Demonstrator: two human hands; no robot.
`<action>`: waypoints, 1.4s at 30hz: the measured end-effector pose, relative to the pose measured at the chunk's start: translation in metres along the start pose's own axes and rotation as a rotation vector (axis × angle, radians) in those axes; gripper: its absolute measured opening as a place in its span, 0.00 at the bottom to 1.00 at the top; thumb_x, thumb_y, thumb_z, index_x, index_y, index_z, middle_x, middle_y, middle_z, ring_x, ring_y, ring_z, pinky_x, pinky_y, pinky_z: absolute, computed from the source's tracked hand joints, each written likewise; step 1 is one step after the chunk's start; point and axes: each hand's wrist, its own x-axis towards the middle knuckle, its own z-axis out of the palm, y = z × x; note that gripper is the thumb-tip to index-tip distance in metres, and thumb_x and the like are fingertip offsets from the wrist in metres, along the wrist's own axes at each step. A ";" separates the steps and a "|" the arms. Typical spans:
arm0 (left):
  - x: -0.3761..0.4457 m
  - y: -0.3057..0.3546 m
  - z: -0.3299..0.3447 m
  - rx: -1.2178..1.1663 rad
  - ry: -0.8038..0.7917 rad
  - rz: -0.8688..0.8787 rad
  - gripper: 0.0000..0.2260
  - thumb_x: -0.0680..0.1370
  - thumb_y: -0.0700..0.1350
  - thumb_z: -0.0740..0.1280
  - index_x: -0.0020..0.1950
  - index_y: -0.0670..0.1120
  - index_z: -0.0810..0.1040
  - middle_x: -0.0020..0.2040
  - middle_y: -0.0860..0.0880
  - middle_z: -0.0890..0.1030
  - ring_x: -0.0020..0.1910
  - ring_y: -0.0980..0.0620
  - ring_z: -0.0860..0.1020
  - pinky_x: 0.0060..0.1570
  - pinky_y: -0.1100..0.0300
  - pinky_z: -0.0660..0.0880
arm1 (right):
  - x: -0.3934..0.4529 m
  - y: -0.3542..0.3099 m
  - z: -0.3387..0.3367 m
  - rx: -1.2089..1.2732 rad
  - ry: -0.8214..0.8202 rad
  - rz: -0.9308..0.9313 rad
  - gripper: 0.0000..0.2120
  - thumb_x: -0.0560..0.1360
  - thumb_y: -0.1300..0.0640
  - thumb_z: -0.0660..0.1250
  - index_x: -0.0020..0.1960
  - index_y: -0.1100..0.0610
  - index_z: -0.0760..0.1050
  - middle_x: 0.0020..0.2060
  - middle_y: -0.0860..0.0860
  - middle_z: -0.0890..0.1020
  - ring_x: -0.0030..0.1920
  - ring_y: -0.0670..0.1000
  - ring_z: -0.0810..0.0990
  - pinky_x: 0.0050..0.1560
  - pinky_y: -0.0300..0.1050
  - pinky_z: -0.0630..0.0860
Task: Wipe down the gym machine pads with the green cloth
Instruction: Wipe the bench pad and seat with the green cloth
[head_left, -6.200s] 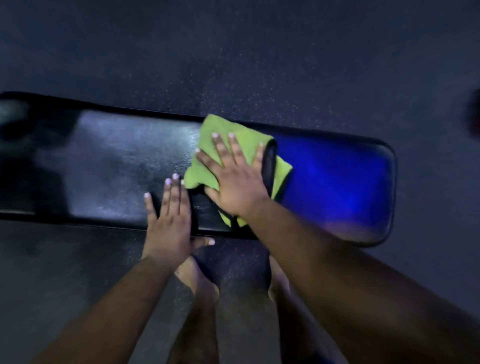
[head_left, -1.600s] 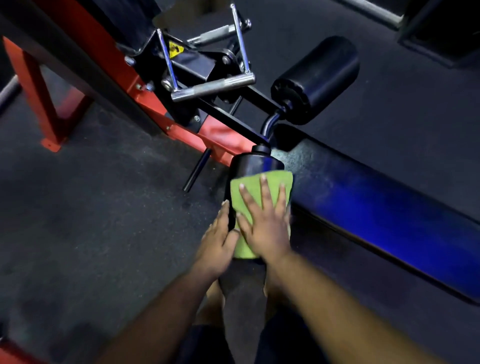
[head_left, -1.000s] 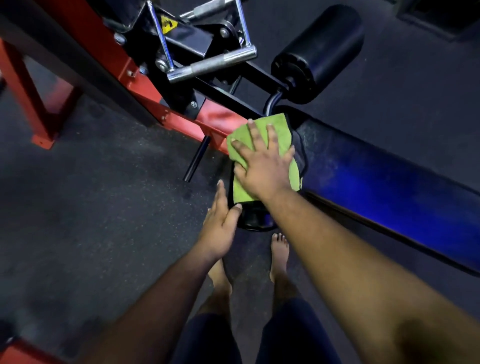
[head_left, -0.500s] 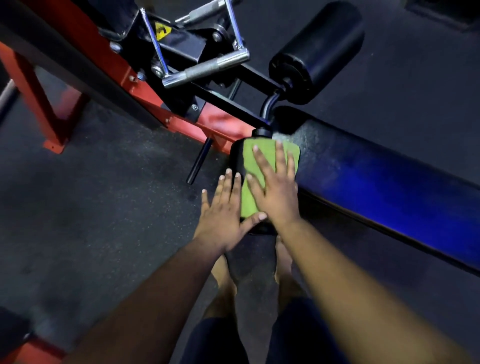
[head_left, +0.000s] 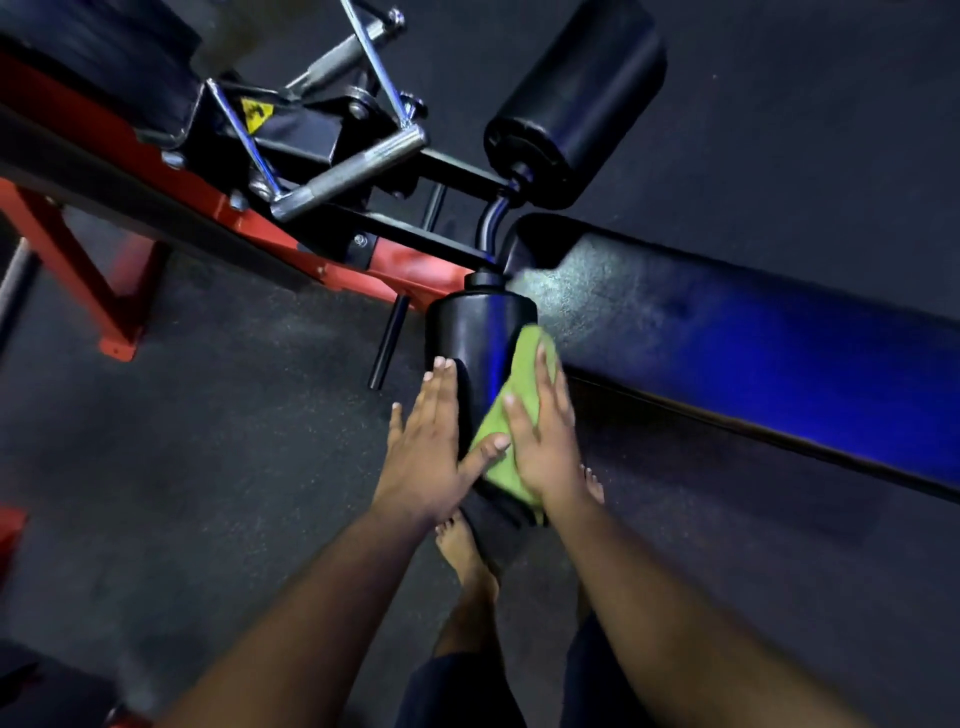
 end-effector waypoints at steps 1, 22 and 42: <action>-0.001 0.002 -0.003 -0.016 -0.003 -0.002 0.52 0.68 0.82 0.40 0.82 0.51 0.36 0.82 0.56 0.38 0.82 0.57 0.41 0.80 0.43 0.43 | -0.025 0.003 0.002 -0.034 -0.004 -0.019 0.33 0.81 0.39 0.56 0.82 0.38 0.47 0.83 0.52 0.53 0.82 0.52 0.52 0.80 0.57 0.56; 0.047 0.069 -0.052 -0.027 0.045 -0.053 0.56 0.65 0.84 0.38 0.84 0.48 0.40 0.84 0.52 0.42 0.82 0.55 0.45 0.80 0.43 0.47 | 0.075 -0.025 -0.128 -0.501 -0.362 -0.356 0.28 0.78 0.46 0.56 0.78 0.38 0.63 0.81 0.50 0.59 0.77 0.59 0.63 0.69 0.64 0.71; 0.296 0.084 -0.119 0.454 0.104 0.044 0.59 0.69 0.79 0.57 0.81 0.39 0.35 0.84 0.43 0.41 0.83 0.47 0.41 0.78 0.34 0.41 | 0.395 -0.152 -0.112 -0.979 -0.094 -0.118 0.24 0.78 0.30 0.53 0.72 0.33 0.70 0.83 0.44 0.52 0.82 0.54 0.47 0.66 0.87 0.46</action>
